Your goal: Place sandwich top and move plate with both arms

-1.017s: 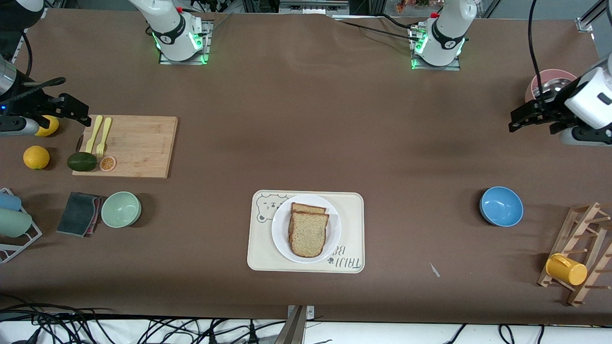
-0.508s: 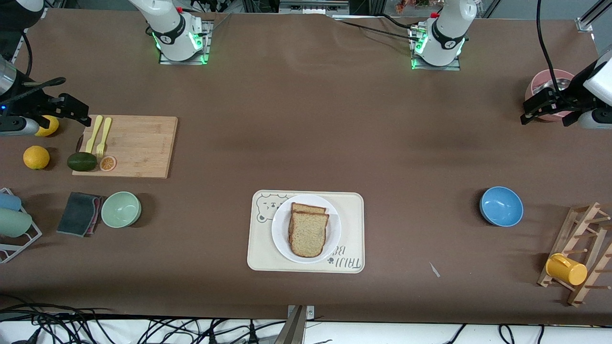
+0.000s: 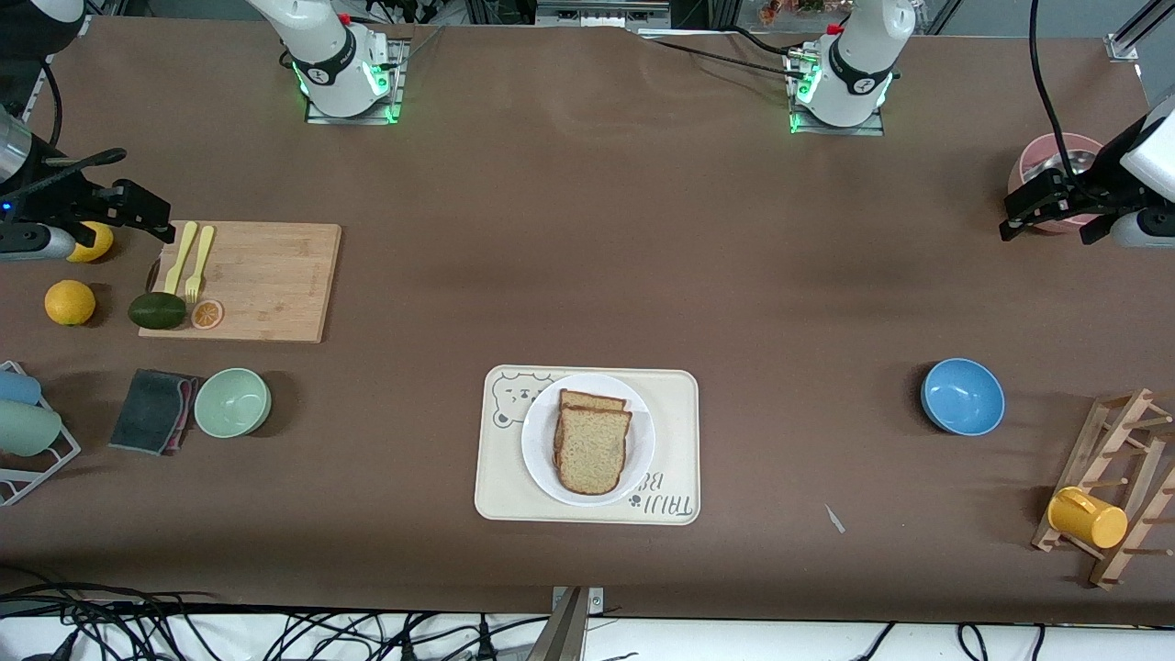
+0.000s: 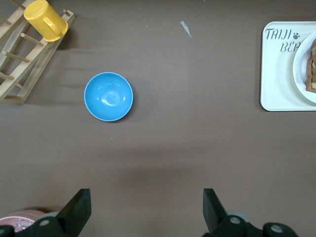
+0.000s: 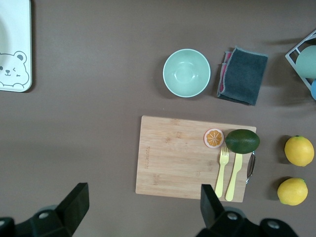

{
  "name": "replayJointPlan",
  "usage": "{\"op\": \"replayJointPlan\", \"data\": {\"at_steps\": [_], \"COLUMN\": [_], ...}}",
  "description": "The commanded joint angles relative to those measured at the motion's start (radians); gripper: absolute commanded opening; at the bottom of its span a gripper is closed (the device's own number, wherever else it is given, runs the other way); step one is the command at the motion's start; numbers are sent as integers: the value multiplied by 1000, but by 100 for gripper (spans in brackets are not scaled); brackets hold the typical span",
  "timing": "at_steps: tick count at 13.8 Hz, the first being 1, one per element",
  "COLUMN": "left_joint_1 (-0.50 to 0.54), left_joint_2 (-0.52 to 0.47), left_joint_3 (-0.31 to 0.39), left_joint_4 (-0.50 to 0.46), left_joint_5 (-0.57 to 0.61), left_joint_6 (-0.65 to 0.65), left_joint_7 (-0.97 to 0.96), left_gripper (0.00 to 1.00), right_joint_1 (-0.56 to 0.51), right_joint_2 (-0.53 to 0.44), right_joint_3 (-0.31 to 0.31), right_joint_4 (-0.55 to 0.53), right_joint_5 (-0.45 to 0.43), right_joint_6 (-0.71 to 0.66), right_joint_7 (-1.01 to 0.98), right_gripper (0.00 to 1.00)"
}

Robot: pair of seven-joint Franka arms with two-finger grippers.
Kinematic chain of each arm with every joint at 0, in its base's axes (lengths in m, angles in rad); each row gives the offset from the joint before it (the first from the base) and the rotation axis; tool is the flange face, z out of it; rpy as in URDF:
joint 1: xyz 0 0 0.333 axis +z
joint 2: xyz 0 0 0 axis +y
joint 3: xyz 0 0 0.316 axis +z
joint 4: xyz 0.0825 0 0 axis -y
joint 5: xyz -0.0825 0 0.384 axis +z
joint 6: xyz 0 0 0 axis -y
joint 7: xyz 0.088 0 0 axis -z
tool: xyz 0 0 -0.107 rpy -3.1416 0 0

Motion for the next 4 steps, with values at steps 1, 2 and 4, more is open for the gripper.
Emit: {"op": "replayJointPlan", "data": {"at_steps": [1,2,4], "left_joint_1": [2,2,2], "left_joint_2": [-15,-15,-15], "left_joint_3": [4,6,7], "left_joint_4": [2,2,1], "left_joint_5": [-9,-9,-7], "left_joint_6": [3,3,0], "left_joint_7": [22,23,22], "left_gripper": [100,100,100], "right_joint_1": [-4,-6,-6], "right_joint_2": [3,3,3], "right_joint_3": [8,8,8], "right_joint_4": [14,15,14], "right_joint_5": [-2,-2,-2], "right_joint_6": [-3,-3,-3], "right_joint_7": [8,8,8], "right_gripper": [100,100,100]}}
